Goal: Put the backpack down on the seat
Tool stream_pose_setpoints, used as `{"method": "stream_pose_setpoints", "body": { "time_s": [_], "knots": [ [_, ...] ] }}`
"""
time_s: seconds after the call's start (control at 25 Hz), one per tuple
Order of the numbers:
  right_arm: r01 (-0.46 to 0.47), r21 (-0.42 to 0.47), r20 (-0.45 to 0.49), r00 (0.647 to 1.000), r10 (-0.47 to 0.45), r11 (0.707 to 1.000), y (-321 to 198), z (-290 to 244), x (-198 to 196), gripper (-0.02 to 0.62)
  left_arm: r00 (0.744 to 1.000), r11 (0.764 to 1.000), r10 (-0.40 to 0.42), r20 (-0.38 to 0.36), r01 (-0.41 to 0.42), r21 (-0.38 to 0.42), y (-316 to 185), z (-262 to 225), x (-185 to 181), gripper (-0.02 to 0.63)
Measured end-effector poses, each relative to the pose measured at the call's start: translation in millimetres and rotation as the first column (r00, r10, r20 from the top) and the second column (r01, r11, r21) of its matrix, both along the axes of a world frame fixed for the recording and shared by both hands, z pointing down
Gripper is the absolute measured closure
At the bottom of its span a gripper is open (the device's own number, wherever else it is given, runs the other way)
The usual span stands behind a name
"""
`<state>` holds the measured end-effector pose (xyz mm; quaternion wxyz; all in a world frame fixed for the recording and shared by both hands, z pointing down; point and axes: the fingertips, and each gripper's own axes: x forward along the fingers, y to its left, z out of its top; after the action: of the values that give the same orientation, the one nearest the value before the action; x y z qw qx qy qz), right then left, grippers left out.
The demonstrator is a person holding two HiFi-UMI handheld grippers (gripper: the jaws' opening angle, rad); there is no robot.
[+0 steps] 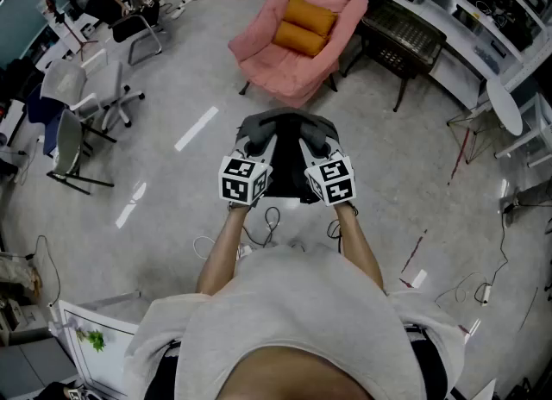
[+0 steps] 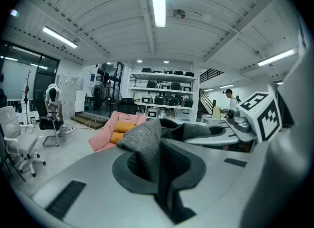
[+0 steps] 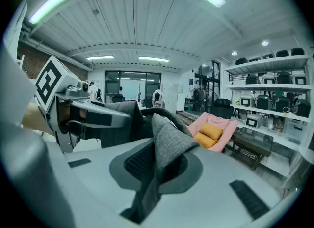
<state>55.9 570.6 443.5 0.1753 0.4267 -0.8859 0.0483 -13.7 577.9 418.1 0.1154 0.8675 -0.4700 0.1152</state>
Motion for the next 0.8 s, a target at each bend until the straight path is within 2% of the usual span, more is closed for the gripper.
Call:
{"method": "stream_pose_setpoints", "body": {
  "time_s": [0.8],
  "knots": [
    [0.017, -0.006, 0.025, 1.0, -0.017, 1.0, 2, 7, 37, 0.568, 1.0, 1.0, -0.023, 0.001, 0.023, 0.001, 2, 7, 38, 0.574]
  ]
}}
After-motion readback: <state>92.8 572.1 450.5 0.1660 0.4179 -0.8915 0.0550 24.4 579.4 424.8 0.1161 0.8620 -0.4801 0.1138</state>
